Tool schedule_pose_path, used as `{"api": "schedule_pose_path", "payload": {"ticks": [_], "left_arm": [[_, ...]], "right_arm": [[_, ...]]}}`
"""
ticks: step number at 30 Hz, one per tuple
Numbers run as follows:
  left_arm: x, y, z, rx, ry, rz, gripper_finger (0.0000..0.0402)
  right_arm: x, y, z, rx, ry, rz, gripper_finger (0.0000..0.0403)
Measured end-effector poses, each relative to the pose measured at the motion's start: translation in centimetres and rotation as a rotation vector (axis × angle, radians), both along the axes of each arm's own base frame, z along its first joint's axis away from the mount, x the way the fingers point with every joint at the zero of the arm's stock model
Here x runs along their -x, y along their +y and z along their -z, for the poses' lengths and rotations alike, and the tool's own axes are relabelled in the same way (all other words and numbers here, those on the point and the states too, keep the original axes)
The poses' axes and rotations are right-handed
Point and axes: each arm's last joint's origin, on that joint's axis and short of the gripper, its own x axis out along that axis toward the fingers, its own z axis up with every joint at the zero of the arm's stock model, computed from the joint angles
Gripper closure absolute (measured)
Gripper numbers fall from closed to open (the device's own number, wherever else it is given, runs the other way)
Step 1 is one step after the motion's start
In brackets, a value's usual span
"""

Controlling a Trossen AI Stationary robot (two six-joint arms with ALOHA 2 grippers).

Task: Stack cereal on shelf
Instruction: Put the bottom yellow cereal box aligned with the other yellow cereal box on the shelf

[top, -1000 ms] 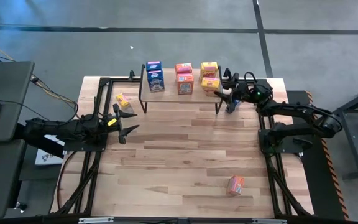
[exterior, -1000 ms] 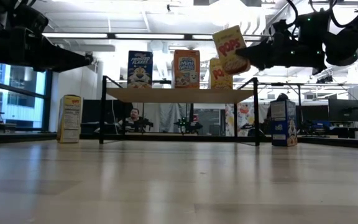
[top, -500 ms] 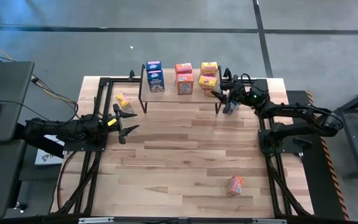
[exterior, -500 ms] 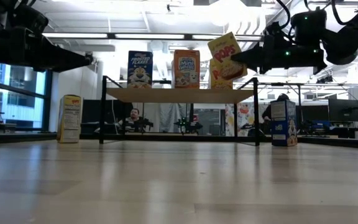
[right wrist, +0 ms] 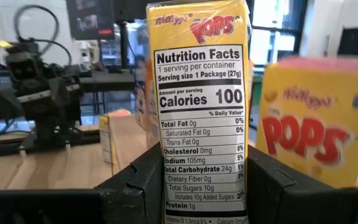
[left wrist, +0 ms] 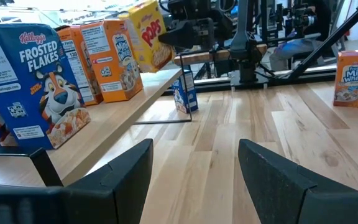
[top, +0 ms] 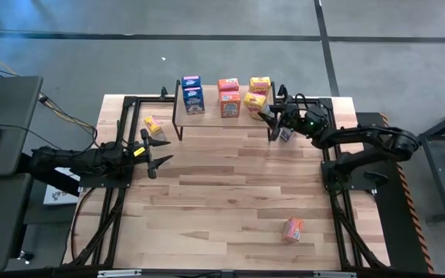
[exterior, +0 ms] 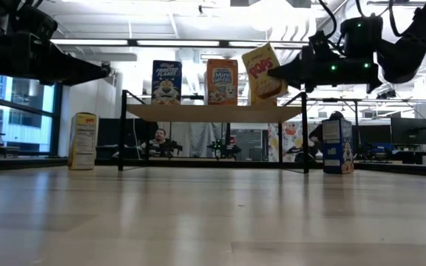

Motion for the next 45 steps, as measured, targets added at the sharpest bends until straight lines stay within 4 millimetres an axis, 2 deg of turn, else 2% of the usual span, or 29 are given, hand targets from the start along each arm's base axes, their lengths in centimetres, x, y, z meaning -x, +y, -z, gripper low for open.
{"api": "schedule_pose_path", "payload": {"ticks": [13, 22, 26, 45], "left_arm": [[0.00, 0.00, 0.00, 0.000, 0.000, 0.000, 0.0173], [0.00, 0.00, 0.00, 0.000, 0.000, 0.000, 0.0173], [0.00, 0.00, 0.00, 0.000, 0.000, 0.000, 0.0173], [0.00, 0.00, 0.00, 0.000, 0.000, 0.000, 0.0173]], "right_arm": [[-0.48, -0.39, 0.87, -0.029, -0.001, 0.015, 0.0245], [-0.38, -0.45, 0.86, -0.038, 0.000, 0.045, 0.0176], [-0.37, -0.47, 0.87, -0.044, -0.001, 0.051, 0.0159], [0.33, 0.01, 0.22, -0.083, 0.028, 0.050, 0.0157]]}}
